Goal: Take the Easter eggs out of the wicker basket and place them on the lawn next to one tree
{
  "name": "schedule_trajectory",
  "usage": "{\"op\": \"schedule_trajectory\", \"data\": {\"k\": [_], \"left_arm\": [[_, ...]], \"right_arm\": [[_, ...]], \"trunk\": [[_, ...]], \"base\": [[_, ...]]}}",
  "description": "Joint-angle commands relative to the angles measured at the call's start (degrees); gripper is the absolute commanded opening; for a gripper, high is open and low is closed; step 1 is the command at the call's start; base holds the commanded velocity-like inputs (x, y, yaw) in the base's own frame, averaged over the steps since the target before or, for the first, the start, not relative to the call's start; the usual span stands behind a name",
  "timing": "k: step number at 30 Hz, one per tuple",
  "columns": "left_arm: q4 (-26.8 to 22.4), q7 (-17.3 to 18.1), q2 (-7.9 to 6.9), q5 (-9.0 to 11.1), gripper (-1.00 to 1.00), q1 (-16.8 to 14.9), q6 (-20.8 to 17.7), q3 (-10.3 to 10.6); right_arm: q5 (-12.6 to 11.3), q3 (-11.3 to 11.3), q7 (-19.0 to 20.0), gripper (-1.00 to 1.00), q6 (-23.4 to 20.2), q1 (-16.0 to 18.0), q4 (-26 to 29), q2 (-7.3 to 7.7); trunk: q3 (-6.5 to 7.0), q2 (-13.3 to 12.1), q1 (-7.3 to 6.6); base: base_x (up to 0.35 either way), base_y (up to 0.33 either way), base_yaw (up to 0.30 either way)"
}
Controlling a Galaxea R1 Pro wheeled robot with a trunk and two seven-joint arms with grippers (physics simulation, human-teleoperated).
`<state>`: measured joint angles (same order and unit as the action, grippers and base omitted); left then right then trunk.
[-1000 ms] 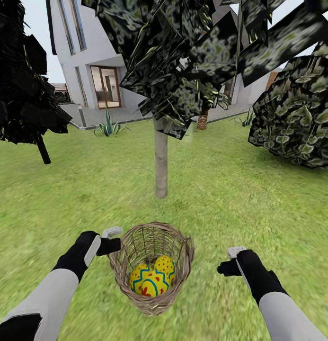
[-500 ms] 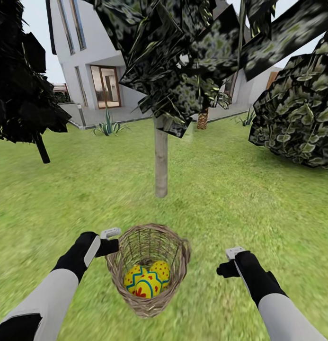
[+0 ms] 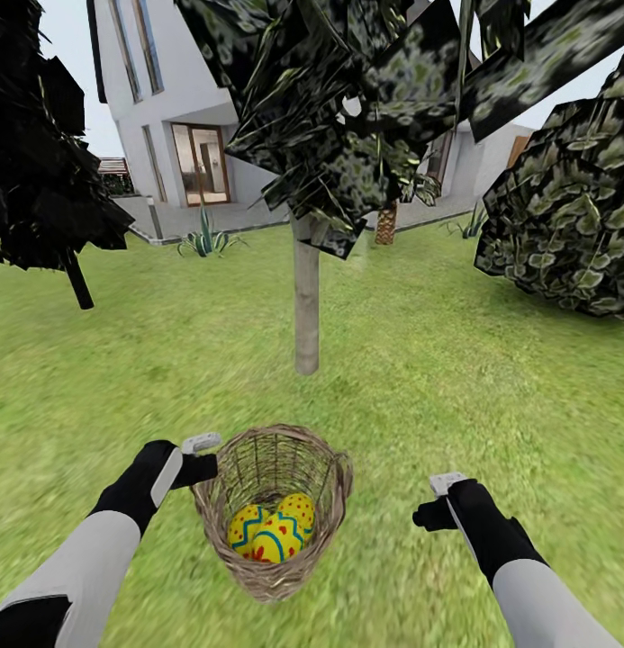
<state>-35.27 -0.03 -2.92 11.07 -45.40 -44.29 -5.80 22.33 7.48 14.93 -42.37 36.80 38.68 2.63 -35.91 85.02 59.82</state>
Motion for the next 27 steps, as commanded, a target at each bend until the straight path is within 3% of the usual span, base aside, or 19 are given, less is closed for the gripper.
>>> {"op": "schedule_trajectory", "data": {"k": [1,4,27], "left_arm": [[-0.1,-0.1,0.06,0.9,-1.00,0.0,-0.3,-0.3],[-0.1,-0.1,0.09,0.9,-1.00,0.0,-0.3,-2.1],[-0.1,-0.1,-0.31,0.9,-1.00,0.0,-0.2,-3.1]], "right_arm": [[0.5,0.2,0.5,1.00,-0.2,0.0,0.1,0.00],[0.6,0.2,0.5,1.00,-0.2,0.0,0.1,-0.08],[0.6,0.2,1.0,1.00,-0.3,0.0,0.1,-0.26]], "trunk": [[-0.24,0.4,0.22],[-0.77,1.7,0.88],[-4.90,10.9,5.93]], "base": [[0.104,0.000,0.000],[0.223,0.000,0.000],[0.006,0.000,0.000]]}}
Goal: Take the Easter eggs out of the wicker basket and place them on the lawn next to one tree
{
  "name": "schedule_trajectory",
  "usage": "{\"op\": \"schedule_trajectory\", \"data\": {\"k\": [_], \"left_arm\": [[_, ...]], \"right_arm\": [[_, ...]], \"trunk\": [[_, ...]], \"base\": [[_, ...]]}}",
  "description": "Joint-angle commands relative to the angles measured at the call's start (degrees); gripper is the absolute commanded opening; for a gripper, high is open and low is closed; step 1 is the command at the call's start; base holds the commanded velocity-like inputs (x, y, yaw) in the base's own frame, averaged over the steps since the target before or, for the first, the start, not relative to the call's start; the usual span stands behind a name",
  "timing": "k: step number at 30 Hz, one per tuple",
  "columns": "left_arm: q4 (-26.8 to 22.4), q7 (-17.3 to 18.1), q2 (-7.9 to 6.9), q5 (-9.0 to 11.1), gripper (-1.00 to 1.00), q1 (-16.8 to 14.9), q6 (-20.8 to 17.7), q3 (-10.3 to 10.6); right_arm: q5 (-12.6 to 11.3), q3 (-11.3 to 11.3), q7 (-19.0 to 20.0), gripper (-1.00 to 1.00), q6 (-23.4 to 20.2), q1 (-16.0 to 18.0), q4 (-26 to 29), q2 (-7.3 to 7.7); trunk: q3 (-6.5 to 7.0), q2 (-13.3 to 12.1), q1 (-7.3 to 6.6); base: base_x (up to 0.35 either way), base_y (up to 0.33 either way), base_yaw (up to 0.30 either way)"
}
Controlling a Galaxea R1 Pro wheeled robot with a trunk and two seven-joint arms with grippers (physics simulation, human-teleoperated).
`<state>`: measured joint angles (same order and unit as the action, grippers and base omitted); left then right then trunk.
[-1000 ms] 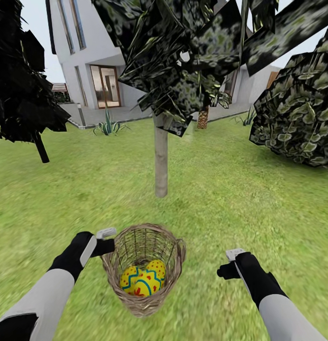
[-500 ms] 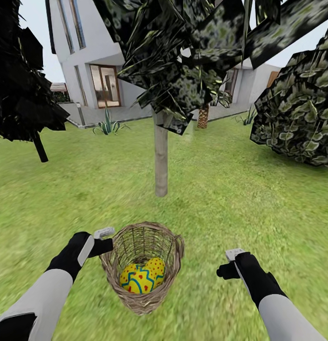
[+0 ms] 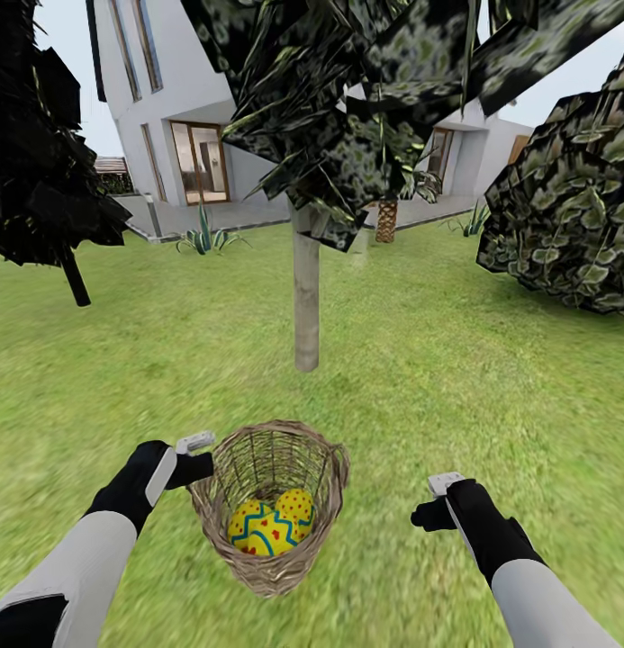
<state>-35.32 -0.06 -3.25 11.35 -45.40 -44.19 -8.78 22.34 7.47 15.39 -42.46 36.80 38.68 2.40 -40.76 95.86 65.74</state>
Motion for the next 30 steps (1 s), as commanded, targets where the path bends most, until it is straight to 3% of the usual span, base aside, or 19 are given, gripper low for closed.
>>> {"op": "schedule_trajectory", "data": {"k": [1,5,13,30], "left_arm": [[0.0,-0.1,-0.43,0.6,-1.00,0.0,-0.3,-0.7],[-0.4,0.0,-0.79,0.8,-1.00,0.0,-0.2,-2.8],[-0.8,0.1,-1.07,0.7,-1.00,0.0,-0.1,-2.9],[-0.3,0.4,-1.15,0.7,-1.00,0.0,0.0,-2.9]], "right_arm": [[0.6,0.2,0.5,1.00,-0.2,0.0,0.1,-0.03],[0.6,0.2,0.4,1.00,-0.1,0.0,0.1,-0.03],[0.6,0.2,0.3,1.00,-0.1,0.0,0.1,0.04],[0.9,0.1,0.3,1.00,-0.2,0.0,0.1,0.12]], "trunk": [[-0.24,0.4,0.23],[-0.77,1.6,0.88],[-0.77,1.6,0.88],[-0.77,1.6,0.88]], "base": [[0.215,0.000,0.000],[0.208,0.000,0.000],[0.028,0.000,0.000],[0.327,0.000,0.000]]}}
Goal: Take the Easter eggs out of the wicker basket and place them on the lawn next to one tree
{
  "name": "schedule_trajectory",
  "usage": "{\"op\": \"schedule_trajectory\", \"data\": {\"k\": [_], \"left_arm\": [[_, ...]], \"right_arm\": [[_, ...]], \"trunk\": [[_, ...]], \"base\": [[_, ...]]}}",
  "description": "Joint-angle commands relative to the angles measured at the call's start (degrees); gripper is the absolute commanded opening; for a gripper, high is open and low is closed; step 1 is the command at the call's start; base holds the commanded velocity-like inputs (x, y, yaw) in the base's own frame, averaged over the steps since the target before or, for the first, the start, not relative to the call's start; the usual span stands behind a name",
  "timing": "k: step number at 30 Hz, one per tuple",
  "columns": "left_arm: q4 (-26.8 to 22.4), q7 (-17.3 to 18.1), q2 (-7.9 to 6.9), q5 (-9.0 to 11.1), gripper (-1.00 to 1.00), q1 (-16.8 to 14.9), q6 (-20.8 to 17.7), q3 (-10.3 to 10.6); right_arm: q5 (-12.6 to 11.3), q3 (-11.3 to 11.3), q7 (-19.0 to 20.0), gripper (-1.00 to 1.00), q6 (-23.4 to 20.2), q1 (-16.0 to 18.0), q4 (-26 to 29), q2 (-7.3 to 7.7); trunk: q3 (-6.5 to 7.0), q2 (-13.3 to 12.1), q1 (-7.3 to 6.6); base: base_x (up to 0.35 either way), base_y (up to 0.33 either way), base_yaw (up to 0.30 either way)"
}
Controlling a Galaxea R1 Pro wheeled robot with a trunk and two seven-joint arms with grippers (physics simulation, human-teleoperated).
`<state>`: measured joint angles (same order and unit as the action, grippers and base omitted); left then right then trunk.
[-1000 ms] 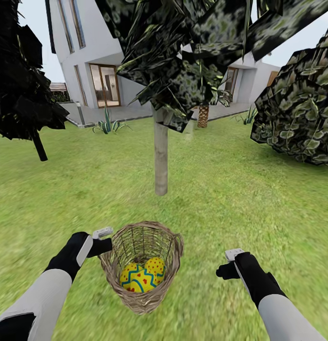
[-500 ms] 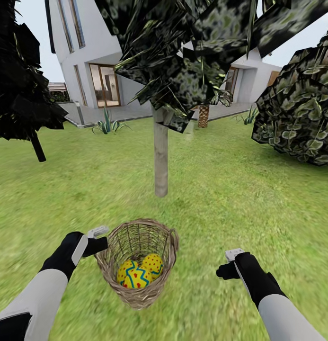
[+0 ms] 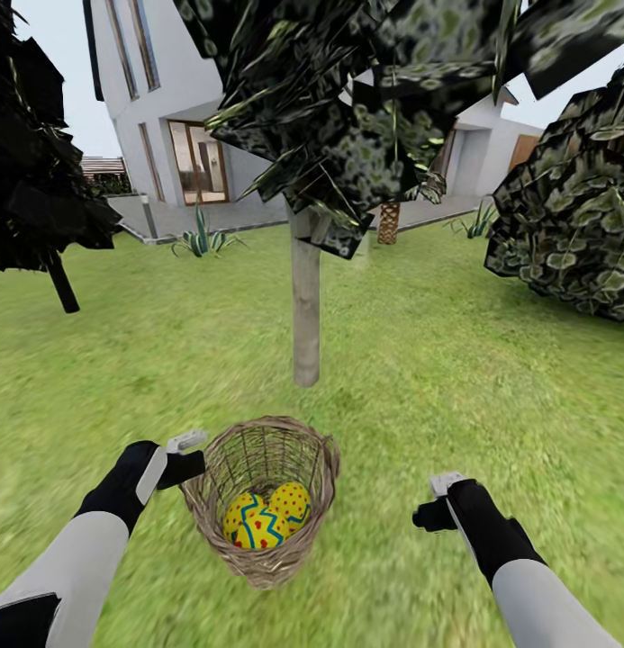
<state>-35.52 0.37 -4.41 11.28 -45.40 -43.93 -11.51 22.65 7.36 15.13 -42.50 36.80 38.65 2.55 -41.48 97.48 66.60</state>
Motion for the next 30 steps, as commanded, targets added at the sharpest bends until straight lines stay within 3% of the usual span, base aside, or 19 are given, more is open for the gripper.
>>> {"op": "schedule_trajectory", "data": {"k": [1,22,30], "left_arm": [[-0.1,0.0,0.02,0.7,-1.00,0.0,-0.3,-0.2],[0.1,0.0,-0.75,0.7,-1.00,0.0,-0.3,-0.2],[0.1,-0.1,-0.68,0.7,-1.00,0.0,1.7,-0.1]], "right_arm": [[0.6,0.1,0.5,1.00,-0.2,0.0,0.2,0.12],[0.5,0.2,0.4,1.00,0.0,0.0,0.2,-0.09],[0.6,0.2,0.3,1.00,1.5,0.0,0.1,-0.18]], "trunk": [[-0.05,0.0,0.03],[-0.05,0.0,0.03],[-0.05,0.0,0.03]], "base": [[0.331,0.000,0.000],[0.331,0.000,0.002],[0.199,0.000,0.273]]}}
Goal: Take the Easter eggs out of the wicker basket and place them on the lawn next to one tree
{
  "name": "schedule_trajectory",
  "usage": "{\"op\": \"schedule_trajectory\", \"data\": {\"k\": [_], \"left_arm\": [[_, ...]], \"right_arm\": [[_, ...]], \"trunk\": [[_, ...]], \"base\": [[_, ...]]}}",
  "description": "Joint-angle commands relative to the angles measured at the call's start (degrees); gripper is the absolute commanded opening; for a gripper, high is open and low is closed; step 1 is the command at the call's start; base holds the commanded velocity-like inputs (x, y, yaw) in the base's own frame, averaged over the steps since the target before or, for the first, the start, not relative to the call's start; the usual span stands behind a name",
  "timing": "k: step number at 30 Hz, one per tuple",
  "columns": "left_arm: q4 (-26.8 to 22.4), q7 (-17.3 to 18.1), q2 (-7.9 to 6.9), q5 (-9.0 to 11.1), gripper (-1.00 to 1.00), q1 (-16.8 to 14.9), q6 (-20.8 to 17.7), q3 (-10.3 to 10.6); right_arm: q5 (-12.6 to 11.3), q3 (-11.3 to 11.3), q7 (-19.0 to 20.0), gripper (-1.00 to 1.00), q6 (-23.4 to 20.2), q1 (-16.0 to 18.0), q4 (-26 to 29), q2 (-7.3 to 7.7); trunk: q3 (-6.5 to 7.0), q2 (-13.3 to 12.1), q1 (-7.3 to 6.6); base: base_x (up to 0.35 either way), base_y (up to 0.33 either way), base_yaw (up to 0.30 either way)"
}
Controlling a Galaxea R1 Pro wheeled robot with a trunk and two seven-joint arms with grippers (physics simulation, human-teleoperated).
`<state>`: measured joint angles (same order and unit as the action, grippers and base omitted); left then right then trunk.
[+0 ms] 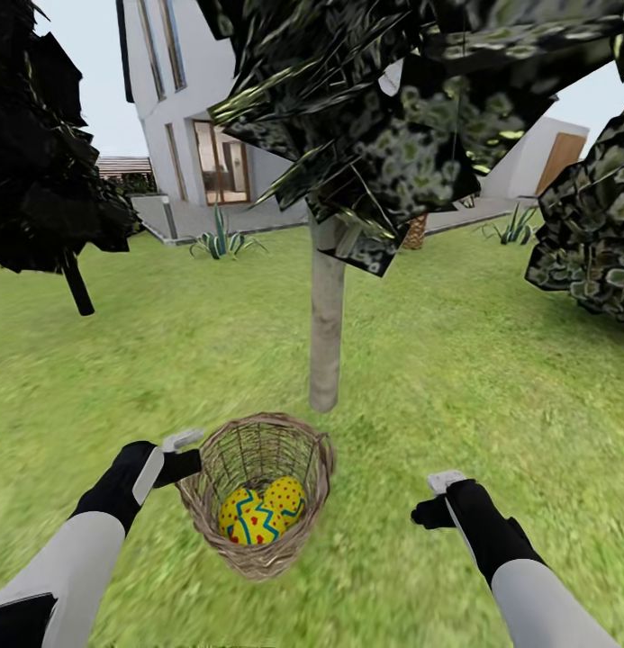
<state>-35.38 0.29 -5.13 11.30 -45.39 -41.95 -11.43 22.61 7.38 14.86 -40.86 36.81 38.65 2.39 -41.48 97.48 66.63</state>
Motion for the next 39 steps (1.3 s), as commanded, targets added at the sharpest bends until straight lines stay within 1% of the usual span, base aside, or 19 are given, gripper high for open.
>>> {"op": "schedule_trajectory", "data": {"k": [1,5,18,26,35,39], "left_arm": [[-0.1,0.0,0.03,0.7,-1.00,-0.1,-0.3,-0.2],[-0.1,0.1,0.05,0.7,-1.00,-0.1,-0.2,-0.1],[0.0,0.1,0.03,0.6,-1.00,-0.1,-0.2,-0.1],[0.0,0.1,0.03,0.6,-1.00,-0.1,-0.2,-0.1],[-0.1,0.1,0.03,0.6,-1.00,-0.1,-0.2,-0.1],[-0.1,0.1,0.05,0.6,-1.00,-0.1,-0.2,-0.1]], "right_arm": [[0.6,0.2,0.5,1.00,-0.2,0.0,0.1,-0.02],[0.6,0.2,0.5,1.00,-0.2,0.0,0.1,-0.02],[0.6,0.2,0.5,1.00,-0.2,0.0,0.0,-0.02],[0.7,0.2,0.5,1.00,-0.2,0.0,-0.1,0.00],[0.6,0.2,0.5,1.00,-0.2,0.0,-0.1,0.07],[0.6,0.2,0.5,1.00,-0.2,0.0,-0.1,0.07]], "trunk": [[-0.05,0.0,-0.01],[-0.05,0.0,-0.01],[-0.05,0.0,-0.01],[-0.05,0.0,-0.01],[-0.05,0.0,-0.01],[-0.77,1.6,0.87]], "base": [[0.003,0.000,0.296],[0.001,-0.023,0.296],[0.183,-0.282,0.284],[0.228,-0.253,0.009],[0.021,-0.011,0.000],[0.000,0.000,0.000]]}}
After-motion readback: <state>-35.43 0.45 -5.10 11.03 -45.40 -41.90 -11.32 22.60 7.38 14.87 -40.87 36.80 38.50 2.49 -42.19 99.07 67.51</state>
